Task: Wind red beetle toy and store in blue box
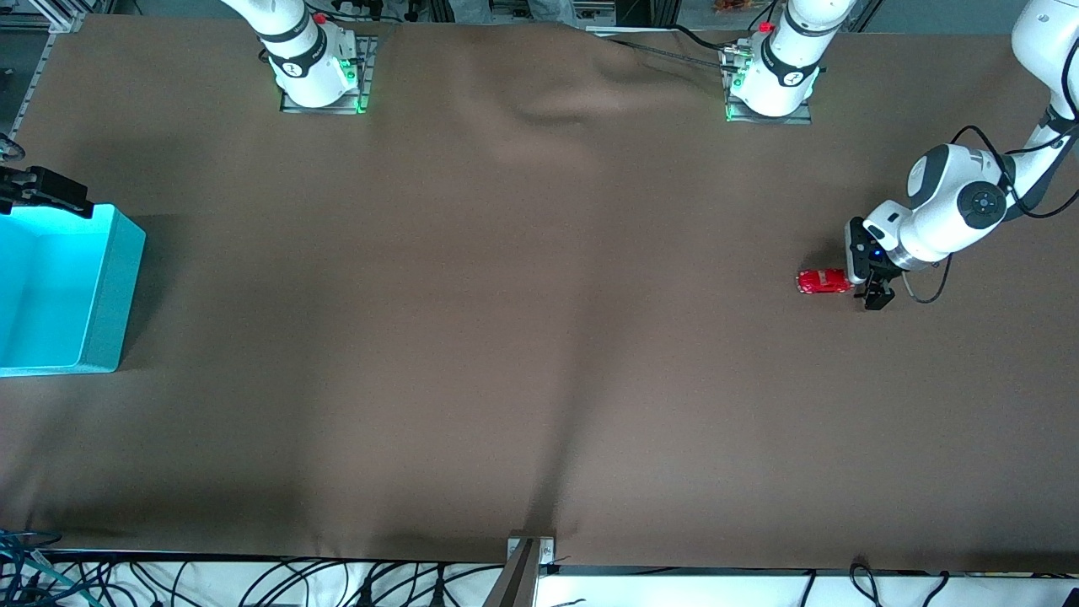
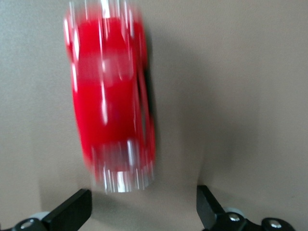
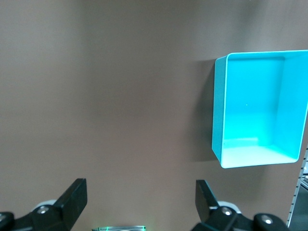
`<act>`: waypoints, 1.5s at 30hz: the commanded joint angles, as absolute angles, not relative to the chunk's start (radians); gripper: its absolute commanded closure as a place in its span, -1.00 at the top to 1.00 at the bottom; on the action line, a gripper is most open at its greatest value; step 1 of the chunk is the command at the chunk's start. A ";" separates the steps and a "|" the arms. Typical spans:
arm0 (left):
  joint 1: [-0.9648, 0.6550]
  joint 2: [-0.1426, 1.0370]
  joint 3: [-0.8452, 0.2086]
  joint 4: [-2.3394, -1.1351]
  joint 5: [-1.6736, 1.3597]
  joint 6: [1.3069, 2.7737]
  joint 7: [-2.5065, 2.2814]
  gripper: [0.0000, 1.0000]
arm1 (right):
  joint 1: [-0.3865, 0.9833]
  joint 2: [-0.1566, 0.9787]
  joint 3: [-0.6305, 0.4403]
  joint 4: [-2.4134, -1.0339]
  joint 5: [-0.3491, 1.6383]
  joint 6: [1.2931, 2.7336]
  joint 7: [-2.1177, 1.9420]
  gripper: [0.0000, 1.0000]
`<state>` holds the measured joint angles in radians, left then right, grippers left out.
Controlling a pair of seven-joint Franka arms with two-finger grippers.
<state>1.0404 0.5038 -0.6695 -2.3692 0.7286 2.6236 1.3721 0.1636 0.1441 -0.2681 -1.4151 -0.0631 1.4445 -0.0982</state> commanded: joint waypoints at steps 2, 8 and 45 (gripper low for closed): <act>1.046 0.491 -0.681 -2.364 0.738 2.611 1.387 1.00 | 0.160 0.141 -0.268 -1.404 -0.048 1.434 -0.114 1.00; 1.048 0.468 -0.690 -2.364 0.730 2.609 1.388 1.00 | 0.160 0.141 -0.268 -1.404 -0.048 1.433 -0.114 1.00; 1.468 0.256 -1.393 -2.142 0.288 2.165 1.385 1.00 | 0.160 0.141 -0.268 -1.405 -0.048 1.434 -0.114 1.00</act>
